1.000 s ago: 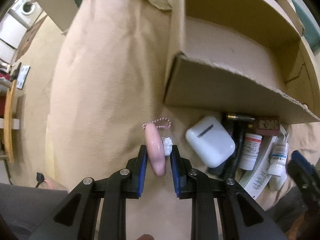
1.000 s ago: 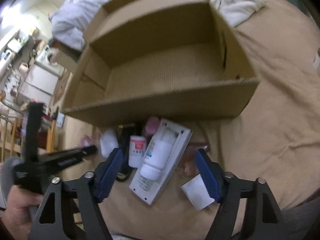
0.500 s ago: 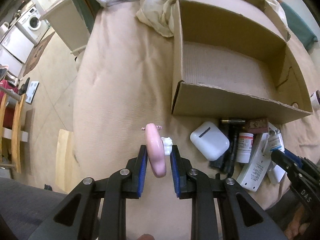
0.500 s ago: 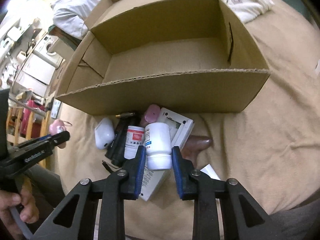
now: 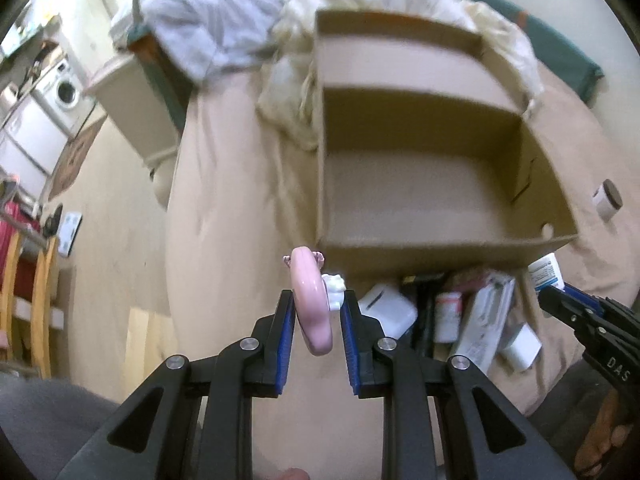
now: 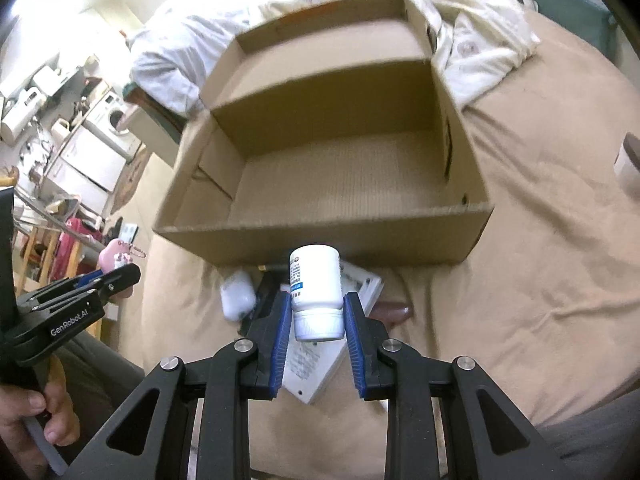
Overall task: Organize rigid objects
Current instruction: 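Carry both items into the box and open both tools to release them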
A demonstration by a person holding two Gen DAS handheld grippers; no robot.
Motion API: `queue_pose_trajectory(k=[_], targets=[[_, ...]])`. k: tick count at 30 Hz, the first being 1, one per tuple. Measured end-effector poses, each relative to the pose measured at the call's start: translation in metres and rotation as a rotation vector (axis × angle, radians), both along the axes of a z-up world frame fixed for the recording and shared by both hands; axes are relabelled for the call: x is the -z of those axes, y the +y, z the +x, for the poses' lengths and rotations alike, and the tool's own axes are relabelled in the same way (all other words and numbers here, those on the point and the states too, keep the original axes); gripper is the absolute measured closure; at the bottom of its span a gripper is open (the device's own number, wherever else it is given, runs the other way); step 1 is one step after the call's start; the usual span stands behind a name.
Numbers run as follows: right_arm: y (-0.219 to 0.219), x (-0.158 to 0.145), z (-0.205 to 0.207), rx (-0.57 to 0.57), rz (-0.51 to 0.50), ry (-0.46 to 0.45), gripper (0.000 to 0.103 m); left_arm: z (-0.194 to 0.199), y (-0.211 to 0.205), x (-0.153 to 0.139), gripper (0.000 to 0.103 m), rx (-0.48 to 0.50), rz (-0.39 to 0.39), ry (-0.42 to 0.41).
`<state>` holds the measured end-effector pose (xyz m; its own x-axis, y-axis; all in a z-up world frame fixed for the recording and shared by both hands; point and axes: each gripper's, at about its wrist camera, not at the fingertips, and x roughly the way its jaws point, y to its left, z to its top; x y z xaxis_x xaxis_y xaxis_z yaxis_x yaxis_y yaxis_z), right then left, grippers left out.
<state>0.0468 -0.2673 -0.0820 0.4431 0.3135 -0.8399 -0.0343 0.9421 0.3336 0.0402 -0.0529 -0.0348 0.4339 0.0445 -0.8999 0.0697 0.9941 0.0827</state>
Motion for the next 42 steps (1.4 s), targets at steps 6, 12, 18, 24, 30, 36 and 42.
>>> queue_pose_trajectory(k=[6,12,18,24,30,36,42], targets=[[-0.012,-0.032,0.019,0.006,-0.003,-0.082,0.075,0.032,-0.018,-0.03,0.082,0.056,0.004,-0.076],[-0.02,-0.053,0.055,0.015,-0.016,-0.14,0.075,0.073,-0.034,-0.042,0.082,0.1,-0.014,-0.116],[-0.02,-0.039,0.093,0.015,-0.042,-0.13,0.075,0.106,-0.055,-0.025,0.082,0.147,0.008,-0.116],[-0.016,-0.001,0.11,-0.002,-0.051,-0.048,0.075,0.121,-0.062,0.021,0.082,0.166,0.004,-0.014],[-0.009,0.025,0.119,-0.028,-0.073,0.033,0.075,0.131,-0.063,0.058,0.082,0.151,0.042,0.055],[-0.004,0.043,0.12,-0.042,-0.107,0.086,0.075,0.132,-0.067,0.075,0.082,0.151,0.078,0.078],[-0.002,0.05,0.126,-0.037,-0.118,0.122,0.075,0.131,-0.068,0.079,0.082,0.156,0.102,0.079]])
